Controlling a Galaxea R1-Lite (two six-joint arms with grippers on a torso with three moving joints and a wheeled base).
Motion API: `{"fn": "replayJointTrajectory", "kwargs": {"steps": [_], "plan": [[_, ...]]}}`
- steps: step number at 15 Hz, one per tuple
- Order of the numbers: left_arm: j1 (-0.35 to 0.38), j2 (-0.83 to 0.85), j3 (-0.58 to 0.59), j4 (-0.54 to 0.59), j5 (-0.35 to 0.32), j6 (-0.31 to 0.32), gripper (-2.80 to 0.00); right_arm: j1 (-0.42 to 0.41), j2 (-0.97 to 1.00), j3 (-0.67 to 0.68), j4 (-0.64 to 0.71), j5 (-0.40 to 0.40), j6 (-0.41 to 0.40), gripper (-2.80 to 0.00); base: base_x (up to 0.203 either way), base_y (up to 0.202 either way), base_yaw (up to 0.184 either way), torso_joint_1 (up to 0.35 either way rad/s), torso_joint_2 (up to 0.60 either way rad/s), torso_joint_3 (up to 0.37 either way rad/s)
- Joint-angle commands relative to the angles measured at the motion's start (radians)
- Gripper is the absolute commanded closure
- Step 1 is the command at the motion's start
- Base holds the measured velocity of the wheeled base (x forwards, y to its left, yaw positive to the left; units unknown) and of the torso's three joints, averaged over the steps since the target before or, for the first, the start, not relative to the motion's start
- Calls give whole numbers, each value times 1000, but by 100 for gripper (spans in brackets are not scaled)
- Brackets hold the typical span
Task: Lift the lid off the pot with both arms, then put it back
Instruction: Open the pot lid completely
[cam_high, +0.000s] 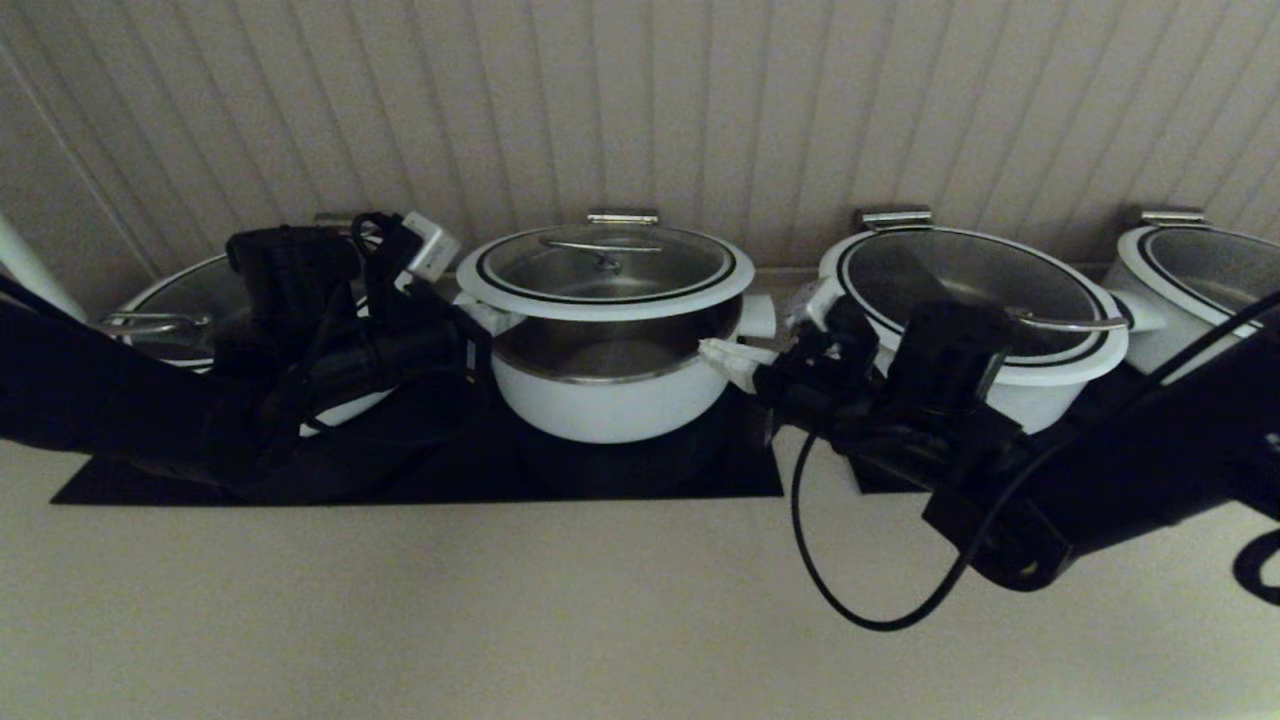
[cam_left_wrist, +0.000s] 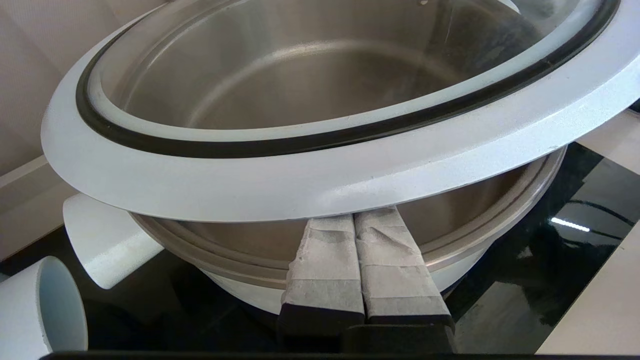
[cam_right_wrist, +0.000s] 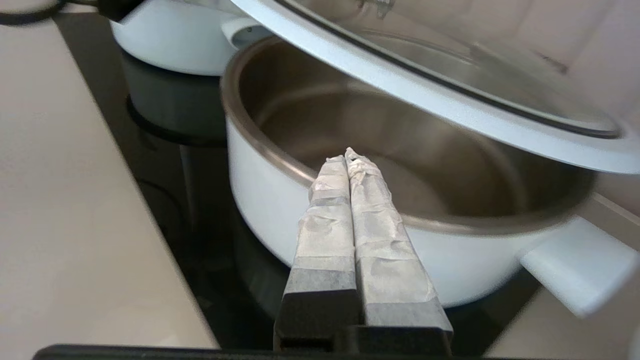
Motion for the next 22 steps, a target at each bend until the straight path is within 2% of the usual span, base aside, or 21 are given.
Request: {"fn": "replayJointTrajectory", "kwargs": {"steps": [1, 4, 6, 9, 11, 15, 16, 18, 22], "plan": [[0, -8, 2, -5, -3, 1, 0, -3, -122, 90, -4, 1, -1, 0, 0, 0, 0, 0, 0, 0], [0, -11, 2, -5, -3, 1, 0, -8, -271, 243, -2, -9, 3, 0, 0, 0, 0, 0, 0, 0], [0, -14, 2, -5, -3, 1, 0, -16, -377, 354, -2, -59, 4, 0, 0, 0, 0, 0, 0, 0], [0, -25, 8, -5, -3, 4, 0, -87, -518, 481, 26, -110, 5, 0, 0, 0, 0, 0, 0, 0], [0, -34, 9, -5, -1, 4, 0, -156, -643, 511, 157, -126, 4, 0, 0, 0, 0, 0, 0, 0], [0, -45, 11, -5, -1, 4, 0, -330, -916, 534, 553, -137, 3, 0, 0, 0, 0, 0, 0, 0], [0, -46, 11, -5, -1, 4, 0, -364, -967, 555, 611, -137, 4, 0, 0, 0, 0, 0, 0, 0], [0, -51, 11, -5, -1, 4, 0, -399, -1027, 652, 653, -135, 8, 0, 0, 0, 0, 0, 0, 0], [0, -49, 11, -5, 22, 6, 0, -405, -1156, 854, 664, -133, 16, 0, 0, 0, 0, 0, 0, 0]]}}
